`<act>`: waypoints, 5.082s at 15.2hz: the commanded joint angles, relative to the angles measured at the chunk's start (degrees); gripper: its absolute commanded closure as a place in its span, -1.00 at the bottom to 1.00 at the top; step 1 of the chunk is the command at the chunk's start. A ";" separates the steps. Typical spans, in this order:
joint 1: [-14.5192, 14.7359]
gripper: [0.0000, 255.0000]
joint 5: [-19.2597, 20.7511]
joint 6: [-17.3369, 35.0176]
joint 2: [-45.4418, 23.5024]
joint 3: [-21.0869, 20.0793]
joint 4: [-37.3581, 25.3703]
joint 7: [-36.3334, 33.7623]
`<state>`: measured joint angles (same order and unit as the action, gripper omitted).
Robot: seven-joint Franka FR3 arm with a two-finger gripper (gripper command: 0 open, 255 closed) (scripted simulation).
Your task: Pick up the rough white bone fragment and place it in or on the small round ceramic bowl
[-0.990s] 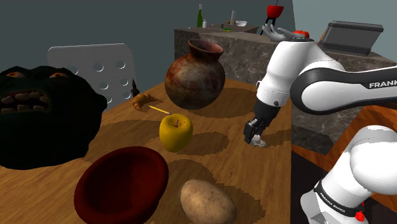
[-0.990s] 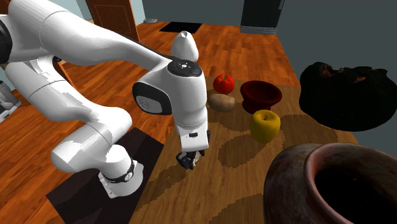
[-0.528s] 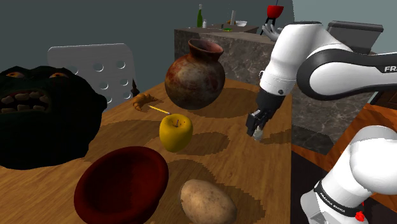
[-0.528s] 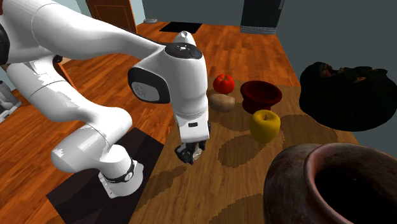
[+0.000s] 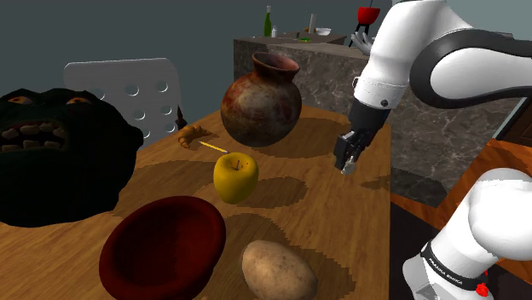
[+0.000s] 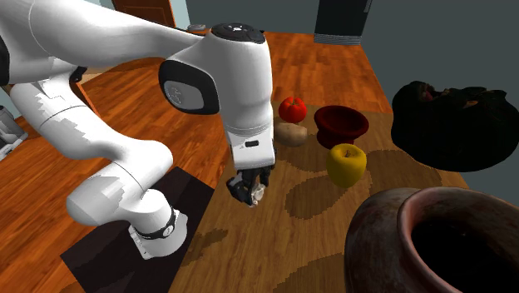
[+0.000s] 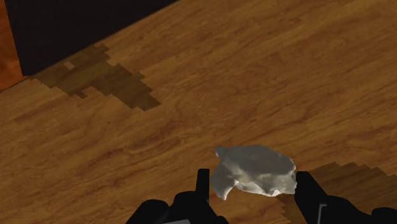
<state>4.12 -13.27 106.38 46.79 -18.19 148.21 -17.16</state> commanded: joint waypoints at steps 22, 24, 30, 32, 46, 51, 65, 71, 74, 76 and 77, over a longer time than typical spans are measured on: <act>-0.68 1.00 -0.48 -9.21 -9.04 -5.93 -19.43 -8.25; -0.85 1.00 -0.76 -8.43 -12.06 -8.69 -22.09 -10.99; -2.25 1.00 0.78 -6.51 -22.50 -17.57 -31.55 -19.92; -2.91 1.00 2.35 -6.08 -26.60 -20.84 -35.23 -23.33; 12.93 1.00 34.84 -15.09 -70.26 -34.19 -73.94 -52.88; 23.99 1.00 41.45 -19.81 -80.62 -30.68 -87.98 -55.04; 19.27 1.00 40.49 -10.17 -78.84 -31.41 -75.61 -56.60; 19.27 -1.00 40.49 -10.18 -78.84 -31.40 -75.62 -56.60; 19.27 -1.00 40.49 -10.18 -78.84 -31.40 -75.62 -56.60; 19.27 -1.00 40.49 -10.18 -78.84 -31.40 -75.62 -56.60; 19.97 -1.00 40.46 -12.11 -78.88 -31.42 -77.78 -56.32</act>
<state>23.83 27.30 95.25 -32.25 -49.53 71.32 -73.57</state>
